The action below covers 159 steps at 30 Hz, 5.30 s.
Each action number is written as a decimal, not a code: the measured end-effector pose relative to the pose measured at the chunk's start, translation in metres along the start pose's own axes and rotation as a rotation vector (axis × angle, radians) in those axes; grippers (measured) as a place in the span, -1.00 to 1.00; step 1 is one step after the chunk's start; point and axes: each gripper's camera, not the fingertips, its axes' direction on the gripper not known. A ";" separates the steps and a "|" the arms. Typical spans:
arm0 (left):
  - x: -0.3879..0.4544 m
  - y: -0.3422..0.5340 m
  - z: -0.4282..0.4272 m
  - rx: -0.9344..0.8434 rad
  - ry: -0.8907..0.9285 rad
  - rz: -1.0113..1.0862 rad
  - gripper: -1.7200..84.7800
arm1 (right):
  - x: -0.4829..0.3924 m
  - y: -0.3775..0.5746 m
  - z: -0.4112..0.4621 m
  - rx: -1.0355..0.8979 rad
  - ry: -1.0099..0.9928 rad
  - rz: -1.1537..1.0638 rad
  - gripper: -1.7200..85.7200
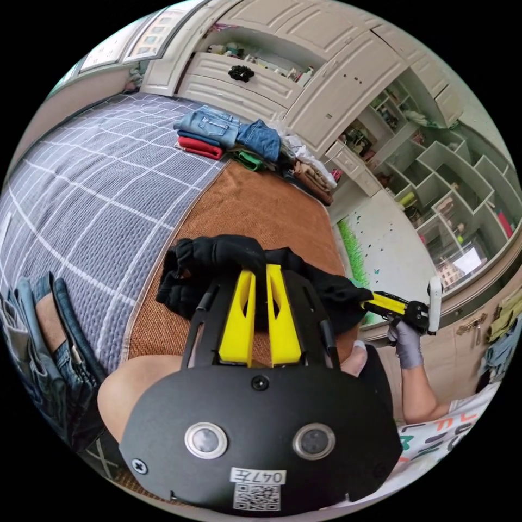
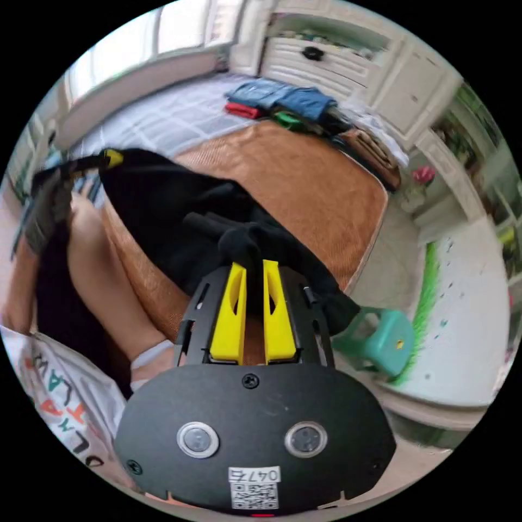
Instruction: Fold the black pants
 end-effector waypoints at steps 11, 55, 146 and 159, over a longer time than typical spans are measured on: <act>-0.015 -0.065 0.028 0.105 0.123 -0.066 -0.85 | 0.172 0.064 -0.040 0.323 -0.460 0.420 -0.88; -0.142 -0.049 0.240 -0.223 -0.143 -0.147 -0.87 | 0.187 0.010 0.070 -0.080 -0.063 0.280 -0.82; -0.081 -0.013 0.030 -0.656 0.029 0.180 -0.96 | 0.076 -0.195 -0.073 -0.071 0.058 -0.196 -0.95; 0.156 0.053 0.104 -0.708 -0.366 1.194 -0.64 | 0.077 -0.260 0.011 -0.274 0.137 -0.278 -0.95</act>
